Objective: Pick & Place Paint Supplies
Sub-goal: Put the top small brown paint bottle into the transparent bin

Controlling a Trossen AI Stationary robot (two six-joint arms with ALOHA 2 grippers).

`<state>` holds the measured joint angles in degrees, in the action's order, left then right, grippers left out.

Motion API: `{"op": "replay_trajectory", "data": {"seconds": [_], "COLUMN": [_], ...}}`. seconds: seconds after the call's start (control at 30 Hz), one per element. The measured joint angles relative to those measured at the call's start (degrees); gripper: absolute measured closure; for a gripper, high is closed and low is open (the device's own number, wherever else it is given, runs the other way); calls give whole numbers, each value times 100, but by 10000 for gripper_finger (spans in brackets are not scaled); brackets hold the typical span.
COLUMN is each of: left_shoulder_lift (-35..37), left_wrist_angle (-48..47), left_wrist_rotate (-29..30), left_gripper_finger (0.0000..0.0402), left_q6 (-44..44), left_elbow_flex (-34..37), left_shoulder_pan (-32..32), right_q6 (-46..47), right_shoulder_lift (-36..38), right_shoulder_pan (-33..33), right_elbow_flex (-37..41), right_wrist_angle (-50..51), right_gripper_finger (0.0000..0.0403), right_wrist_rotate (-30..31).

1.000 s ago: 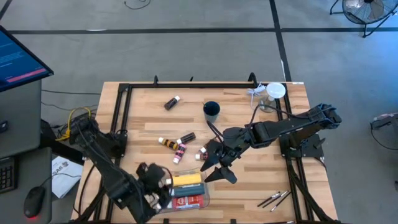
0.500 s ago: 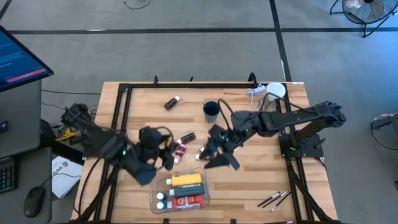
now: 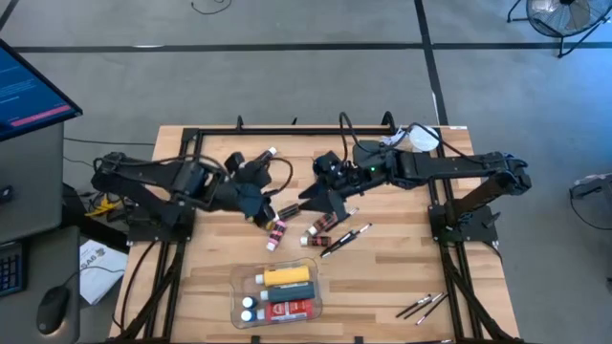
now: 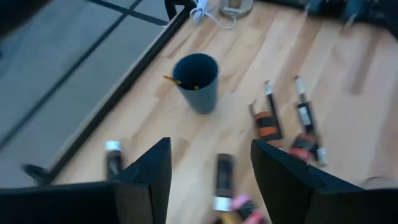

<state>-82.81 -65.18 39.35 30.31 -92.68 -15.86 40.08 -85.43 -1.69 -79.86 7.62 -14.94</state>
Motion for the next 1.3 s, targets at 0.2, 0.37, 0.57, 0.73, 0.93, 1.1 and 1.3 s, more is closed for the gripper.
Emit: {"op": "replay_trajectory", "data": {"seconds": [0.2, 0.37, 0.57, 0.73, 0.93, 1.1, 1.3], "left_shoulder_lift": [131, 553, 1351, 1804, 2220, 2441, 2516], "left_wrist_angle": [570, 2088, 4975, 6415, 6442, 6445, 6447], "left_wrist_rotate": [-657, -1902, -4098, -4812, -4762, -4706, -4627], "left_gripper_finger": [227, 231, 230, 232, 234, 234, 234], "left_q6": [-856, -1013, -523, 280, 474, 468, 458], "left_elbow_flex": [546, 1667, 3341, 4255, 4601, 4653, 4657], "left_shoulder_pan": [628, 1084, 1478, 1603, 1591, 1590, 1592], "right_q6": [196, 201, 155, -39, -257, -256, -258], "right_shoulder_lift": [7, 217, 579, 896, 968, 917, 855], "right_shoulder_pan": [-95, -249, -429, -540, -579, -578, -525], "right_elbow_flex": [0, 4, 5, 3, 1, -1, -1], "right_wrist_angle": [40, 757, 1771, 2037, 2133, 2081, 2014], "right_gripper_finger": [154, 154, 154, 154, 154, 154, 154], "right_wrist_rotate": [819, 1392, 2749, 3134, 2833, 2829, 2829]}}
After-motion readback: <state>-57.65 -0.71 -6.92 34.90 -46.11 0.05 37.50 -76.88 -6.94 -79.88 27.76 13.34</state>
